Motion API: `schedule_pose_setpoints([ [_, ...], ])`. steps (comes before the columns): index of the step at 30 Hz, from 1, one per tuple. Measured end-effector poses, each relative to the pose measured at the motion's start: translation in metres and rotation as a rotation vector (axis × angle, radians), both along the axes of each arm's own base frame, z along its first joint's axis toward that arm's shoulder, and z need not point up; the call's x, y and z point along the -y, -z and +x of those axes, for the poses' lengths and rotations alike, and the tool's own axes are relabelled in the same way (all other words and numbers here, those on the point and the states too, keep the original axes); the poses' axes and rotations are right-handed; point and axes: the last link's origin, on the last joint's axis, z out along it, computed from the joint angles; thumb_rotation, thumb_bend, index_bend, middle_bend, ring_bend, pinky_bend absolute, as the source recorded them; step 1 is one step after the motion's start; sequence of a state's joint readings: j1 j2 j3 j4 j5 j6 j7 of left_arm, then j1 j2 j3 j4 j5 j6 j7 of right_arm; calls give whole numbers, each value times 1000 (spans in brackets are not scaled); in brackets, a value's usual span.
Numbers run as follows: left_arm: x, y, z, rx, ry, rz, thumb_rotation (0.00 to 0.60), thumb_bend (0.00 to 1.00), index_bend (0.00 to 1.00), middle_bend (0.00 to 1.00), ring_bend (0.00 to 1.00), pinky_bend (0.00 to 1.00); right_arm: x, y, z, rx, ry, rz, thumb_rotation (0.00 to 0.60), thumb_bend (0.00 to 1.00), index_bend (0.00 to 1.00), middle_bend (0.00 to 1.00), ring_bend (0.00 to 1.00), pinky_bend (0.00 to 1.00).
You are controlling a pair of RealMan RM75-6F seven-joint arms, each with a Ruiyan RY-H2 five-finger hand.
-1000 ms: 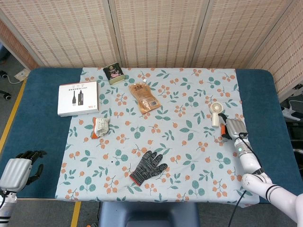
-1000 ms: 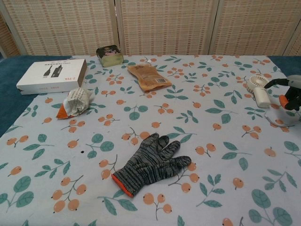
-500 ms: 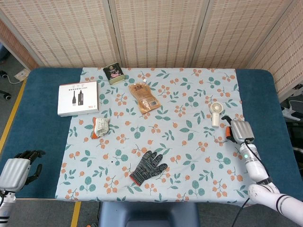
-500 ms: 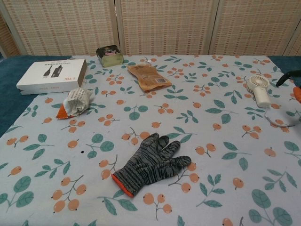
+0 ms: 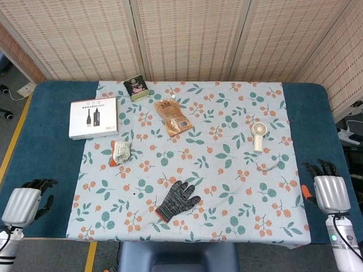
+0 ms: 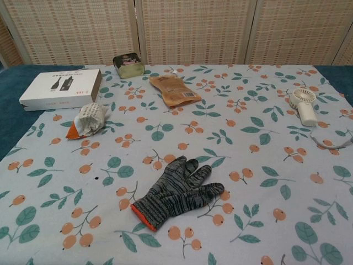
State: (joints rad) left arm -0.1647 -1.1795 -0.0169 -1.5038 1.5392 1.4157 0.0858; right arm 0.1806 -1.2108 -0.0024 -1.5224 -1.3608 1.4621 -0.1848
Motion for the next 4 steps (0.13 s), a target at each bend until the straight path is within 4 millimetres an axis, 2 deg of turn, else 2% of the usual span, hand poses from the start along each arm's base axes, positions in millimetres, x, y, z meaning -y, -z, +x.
schedule_pose_setpoints([
  [4, -1, 4, -1, -12, -9, -11, 600, 490, 333, 396, 331, 461, -12, -9, 5, -8, -16, -20, 600, 200, 161, 285, 78, 117],
])
